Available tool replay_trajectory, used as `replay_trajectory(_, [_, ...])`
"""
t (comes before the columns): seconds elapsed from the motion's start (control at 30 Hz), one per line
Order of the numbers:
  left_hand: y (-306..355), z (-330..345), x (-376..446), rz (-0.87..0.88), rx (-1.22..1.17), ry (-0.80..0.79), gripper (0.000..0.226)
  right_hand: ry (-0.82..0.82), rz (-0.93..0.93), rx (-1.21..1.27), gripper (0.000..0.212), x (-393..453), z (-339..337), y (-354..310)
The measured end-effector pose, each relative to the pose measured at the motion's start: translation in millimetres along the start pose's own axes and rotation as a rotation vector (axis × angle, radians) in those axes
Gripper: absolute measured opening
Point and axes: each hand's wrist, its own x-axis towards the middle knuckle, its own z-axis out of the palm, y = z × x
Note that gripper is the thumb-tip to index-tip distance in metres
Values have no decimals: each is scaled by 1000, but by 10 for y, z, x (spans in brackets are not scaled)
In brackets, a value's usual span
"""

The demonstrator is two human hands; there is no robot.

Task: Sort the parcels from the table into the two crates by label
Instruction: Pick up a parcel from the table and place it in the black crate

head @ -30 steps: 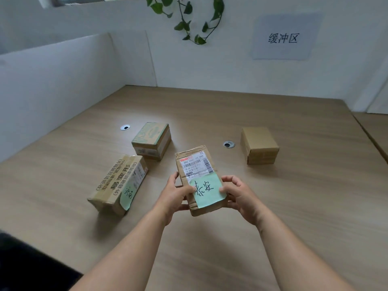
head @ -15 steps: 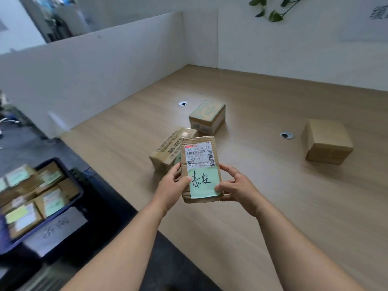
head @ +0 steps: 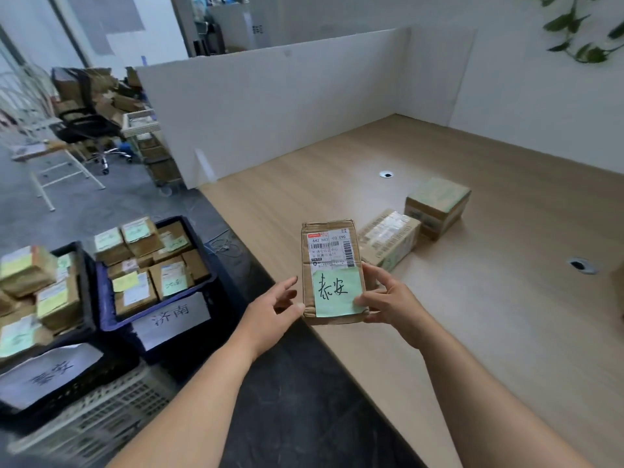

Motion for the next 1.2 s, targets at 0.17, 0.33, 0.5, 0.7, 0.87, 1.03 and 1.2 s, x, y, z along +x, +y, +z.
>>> replay_trajectory(0.17, [-482,-661,-40,-14,62,34,59,-48,26,-73,69,280,745,-92])
replay_trajectory(0.33, [-1009,-1271,-75,-60,76,90,62,-126,40,-88,65,530,1449,-248])
replay_trajectory(0.5, [-1502,-1862,-188,-81,84,158,63,-201,22,-176,63,787,2271,-355])
replay_trajectory(0.7, [-2165,-2646,-437,-162,111,209,66,-313,5,-254,64,1048,3320,-312])
replay_trajectory(0.87, [-2636,-3123,-695,-228,111,269,64,-399,27,-301,64,1217,4088,-269])
replay_trajectory(1.03, [-2992,-3431,-822,-288,53,347,63,-487,42,-305,65,1430,4649,-279])
replay_trajectory(1.2, [-3272,-3661,-787,-350,45,378,62,-567,52,-315,61,1663,5089,-261])
